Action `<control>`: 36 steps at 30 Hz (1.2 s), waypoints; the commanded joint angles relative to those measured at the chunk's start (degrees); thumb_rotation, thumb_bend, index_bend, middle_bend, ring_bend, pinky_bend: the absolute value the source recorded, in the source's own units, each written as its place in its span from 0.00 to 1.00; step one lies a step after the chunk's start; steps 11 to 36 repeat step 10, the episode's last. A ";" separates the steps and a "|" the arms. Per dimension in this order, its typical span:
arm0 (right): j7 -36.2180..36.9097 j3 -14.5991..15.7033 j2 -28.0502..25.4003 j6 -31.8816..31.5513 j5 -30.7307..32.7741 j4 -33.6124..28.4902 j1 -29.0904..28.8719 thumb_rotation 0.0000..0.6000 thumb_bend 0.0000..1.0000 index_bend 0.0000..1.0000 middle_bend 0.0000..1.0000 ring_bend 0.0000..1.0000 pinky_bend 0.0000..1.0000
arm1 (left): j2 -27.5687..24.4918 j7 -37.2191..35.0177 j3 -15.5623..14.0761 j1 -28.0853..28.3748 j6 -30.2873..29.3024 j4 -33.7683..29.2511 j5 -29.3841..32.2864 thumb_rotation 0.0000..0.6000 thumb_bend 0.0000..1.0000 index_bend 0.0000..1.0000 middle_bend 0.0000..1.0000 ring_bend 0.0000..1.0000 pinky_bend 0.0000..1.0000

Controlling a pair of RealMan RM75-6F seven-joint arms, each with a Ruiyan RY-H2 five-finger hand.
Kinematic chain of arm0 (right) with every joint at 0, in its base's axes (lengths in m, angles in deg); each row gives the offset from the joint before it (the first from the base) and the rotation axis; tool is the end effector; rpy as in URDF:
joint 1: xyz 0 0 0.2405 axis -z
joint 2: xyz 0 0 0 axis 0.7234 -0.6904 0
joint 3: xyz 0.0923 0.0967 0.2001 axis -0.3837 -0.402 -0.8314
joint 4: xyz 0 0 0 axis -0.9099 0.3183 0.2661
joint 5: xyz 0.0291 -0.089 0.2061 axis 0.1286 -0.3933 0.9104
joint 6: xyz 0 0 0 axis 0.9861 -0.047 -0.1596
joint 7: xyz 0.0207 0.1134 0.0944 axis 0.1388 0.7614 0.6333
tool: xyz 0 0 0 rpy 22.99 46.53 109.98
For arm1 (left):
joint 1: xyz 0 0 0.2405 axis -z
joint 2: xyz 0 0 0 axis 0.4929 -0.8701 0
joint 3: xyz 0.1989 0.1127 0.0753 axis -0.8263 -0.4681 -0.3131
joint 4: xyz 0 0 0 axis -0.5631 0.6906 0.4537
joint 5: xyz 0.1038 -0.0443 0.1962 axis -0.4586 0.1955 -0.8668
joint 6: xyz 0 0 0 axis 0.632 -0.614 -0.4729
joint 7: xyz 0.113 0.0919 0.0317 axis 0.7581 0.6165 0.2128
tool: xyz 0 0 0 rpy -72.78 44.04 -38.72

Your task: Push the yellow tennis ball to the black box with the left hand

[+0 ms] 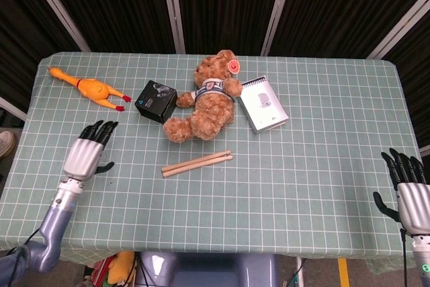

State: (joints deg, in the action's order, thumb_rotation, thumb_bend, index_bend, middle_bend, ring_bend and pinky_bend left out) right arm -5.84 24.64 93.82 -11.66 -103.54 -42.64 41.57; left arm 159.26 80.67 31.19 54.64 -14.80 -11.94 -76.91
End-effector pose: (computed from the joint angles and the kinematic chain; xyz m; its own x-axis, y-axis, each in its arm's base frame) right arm -0.3090 -0.1906 0.1613 0.4195 0.0110 0.9077 -0.9077 -0.0112 0.4196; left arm -0.2604 0.2945 0.0372 0.5107 -0.0875 0.8553 0.8206 -0.2472 -0.5153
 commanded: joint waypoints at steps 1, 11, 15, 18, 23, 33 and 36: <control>-0.17 0.05 0.22 -0.41 -0.41 0.16 0.09 1.00 0.40 0.00 0.00 0.00 0.00 | -9.56 -0.78 -4.77 -12.47 -13.14 -12.74 -0.80 1.00 0.02 0.00 0.03 0.00 0.08; -1.39 -0.16 1.16 -0.07 -0.48 0.33 -0.42 1.00 0.40 0.00 0.00 0.00 0.00 | -17.19 6.06 -7.13 -17.71 -13.31 -23.60 1.62 1.00 0.01 0.00 0.04 0.00 0.08; -1.39 -0.16 1.16 -0.07 -0.48 0.33 -0.42 1.00 0.40 0.00 0.00 0.00 0.00 | -17.19 6.06 -7.13 -17.71 -13.31 -23.60 1.62 1.00 0.01 0.00 0.04 0.00 0.08; -1.39 -0.16 1.16 -0.07 -0.48 0.33 -0.42 1.00 0.40 0.00 0.00 0.00 0.00 | -17.19 6.06 -7.13 -17.71 -13.31 -23.60 1.62 1.00 0.01 0.00 0.04 0.00 0.08; -1.39 -0.16 1.16 -0.07 -0.48 0.33 -0.42 1.00 0.40 0.00 0.00 0.00 0.00 | -17.19 6.06 -7.13 -17.71 -13.31 -23.60 1.62 1.00 0.01 0.00 0.04 0.00 0.08; -1.39 -0.16 1.16 -0.07 -0.48 0.33 -0.42 1.00 0.40 0.00 0.00 0.00 0.00 | -17.19 6.06 -7.13 -17.71 -13.31 -23.60 1.62 1.00 0.01 0.00 0.04 0.00 0.08; -1.39 -0.16 1.16 -0.07 -0.48 0.33 -0.42 1.00 0.40 0.00 0.00 0.00 0.00 | -17.19 6.06 -7.13 -17.71 -13.31 -23.60 1.62 1.00 0.01 0.00 0.04 0.00 0.08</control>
